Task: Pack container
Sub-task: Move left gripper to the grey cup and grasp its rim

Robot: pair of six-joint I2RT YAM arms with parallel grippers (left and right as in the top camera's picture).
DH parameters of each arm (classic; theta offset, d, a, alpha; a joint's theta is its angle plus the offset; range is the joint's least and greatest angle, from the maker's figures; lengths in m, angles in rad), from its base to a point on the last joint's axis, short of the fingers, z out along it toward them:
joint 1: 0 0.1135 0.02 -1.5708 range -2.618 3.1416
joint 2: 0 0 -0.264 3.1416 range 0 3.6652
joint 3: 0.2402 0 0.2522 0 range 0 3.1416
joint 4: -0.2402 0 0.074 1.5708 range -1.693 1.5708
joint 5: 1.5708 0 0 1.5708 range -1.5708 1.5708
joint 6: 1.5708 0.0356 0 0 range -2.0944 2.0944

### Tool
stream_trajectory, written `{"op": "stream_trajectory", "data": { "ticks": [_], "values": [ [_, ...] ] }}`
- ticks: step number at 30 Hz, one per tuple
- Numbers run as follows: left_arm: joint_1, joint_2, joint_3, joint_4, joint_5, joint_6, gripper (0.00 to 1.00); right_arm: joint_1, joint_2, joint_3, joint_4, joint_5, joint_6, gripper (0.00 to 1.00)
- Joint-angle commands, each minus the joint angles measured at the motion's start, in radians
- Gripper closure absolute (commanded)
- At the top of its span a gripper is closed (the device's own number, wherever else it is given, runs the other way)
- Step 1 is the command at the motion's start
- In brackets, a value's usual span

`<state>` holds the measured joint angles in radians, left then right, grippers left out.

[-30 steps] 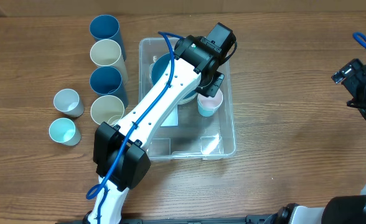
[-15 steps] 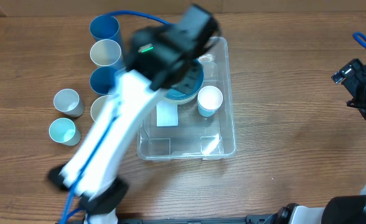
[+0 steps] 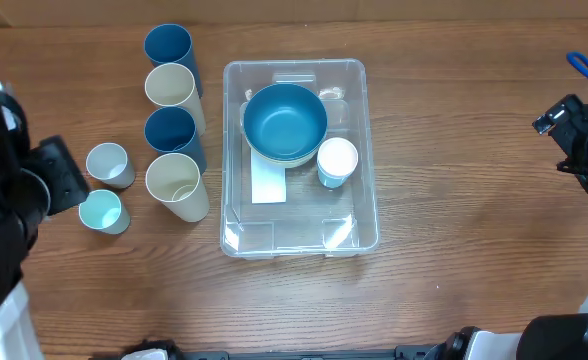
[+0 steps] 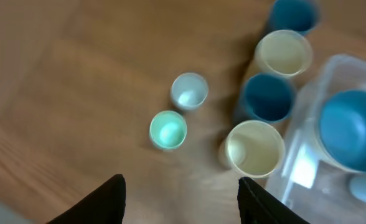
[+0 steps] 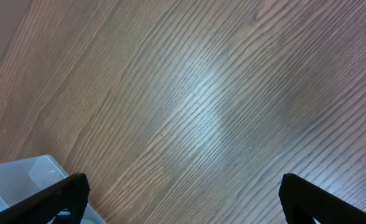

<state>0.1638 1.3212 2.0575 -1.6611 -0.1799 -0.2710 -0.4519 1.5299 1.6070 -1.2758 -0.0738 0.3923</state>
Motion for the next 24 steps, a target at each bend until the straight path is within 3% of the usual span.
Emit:
{"op": "stream_trajectory", "data": {
  "ticks": [1, 5, 11, 24],
  "values": [
    [0.135, 0.048, -0.242, 0.117, 0.119, -0.013, 0.39, -0.003, -0.005, 0.010, 0.003, 0.001, 0.005, 0.00],
    [0.214, 0.133, -0.405, 0.275, 0.229, 0.008, 0.34, -0.003, -0.005, 0.010, 0.003, 0.001, 0.005, 0.00],
    [0.286, 0.346, -0.433, 0.406, 0.312, 0.058, 0.39, -0.003, -0.005, 0.010, 0.003, 0.000, 0.005, 0.00],
    [0.290, 0.608, -0.434, 0.510, 0.299, 0.115, 0.43, -0.003, -0.005, 0.010, 0.003, 0.001, 0.005, 0.00]
  ]
}}
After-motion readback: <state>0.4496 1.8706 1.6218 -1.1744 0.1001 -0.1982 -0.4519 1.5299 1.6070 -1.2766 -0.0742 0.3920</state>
